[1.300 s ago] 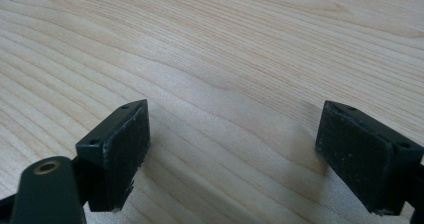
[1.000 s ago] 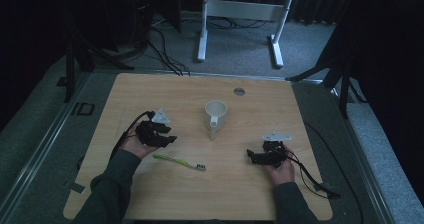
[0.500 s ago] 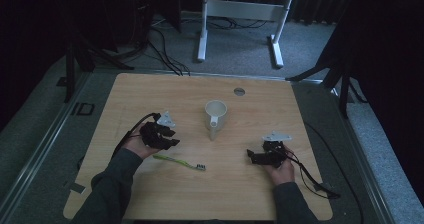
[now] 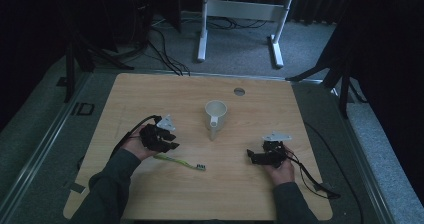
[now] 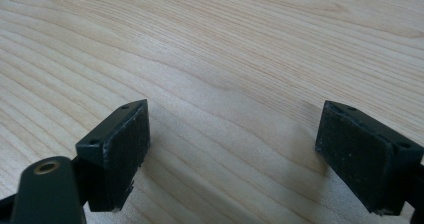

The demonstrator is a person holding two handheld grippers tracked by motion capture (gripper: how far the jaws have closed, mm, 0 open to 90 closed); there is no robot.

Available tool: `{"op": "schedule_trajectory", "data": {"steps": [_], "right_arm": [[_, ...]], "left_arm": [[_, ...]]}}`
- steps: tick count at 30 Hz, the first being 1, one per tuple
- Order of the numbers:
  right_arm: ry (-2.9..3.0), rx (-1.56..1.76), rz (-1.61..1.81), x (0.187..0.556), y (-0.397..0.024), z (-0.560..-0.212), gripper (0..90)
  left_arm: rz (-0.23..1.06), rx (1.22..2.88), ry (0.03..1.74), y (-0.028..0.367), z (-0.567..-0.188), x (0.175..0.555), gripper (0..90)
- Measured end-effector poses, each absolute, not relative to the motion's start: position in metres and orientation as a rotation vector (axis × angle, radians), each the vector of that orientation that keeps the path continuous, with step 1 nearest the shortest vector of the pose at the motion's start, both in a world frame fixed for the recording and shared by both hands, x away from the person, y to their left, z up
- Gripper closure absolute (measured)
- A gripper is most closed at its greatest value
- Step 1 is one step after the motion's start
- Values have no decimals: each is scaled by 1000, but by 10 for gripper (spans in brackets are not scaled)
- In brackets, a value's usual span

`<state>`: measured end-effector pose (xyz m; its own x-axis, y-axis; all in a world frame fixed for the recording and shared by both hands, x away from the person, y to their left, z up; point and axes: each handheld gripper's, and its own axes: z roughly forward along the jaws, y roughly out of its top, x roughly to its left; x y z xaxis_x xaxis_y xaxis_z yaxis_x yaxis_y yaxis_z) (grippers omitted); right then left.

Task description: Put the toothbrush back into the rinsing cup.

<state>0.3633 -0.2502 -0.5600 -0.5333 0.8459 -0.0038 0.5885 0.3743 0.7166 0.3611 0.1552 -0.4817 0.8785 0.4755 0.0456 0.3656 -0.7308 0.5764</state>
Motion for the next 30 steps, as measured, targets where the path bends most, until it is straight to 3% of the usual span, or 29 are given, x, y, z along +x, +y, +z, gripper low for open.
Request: {"op": "schedule_trajectory", "data": {"steps": [30], "right_arm": [[2269, 1250, 955, 363, -250, -560, 138]], "left_arm": [[227, 2530, 542, 152, -486, 361, 723]]}}
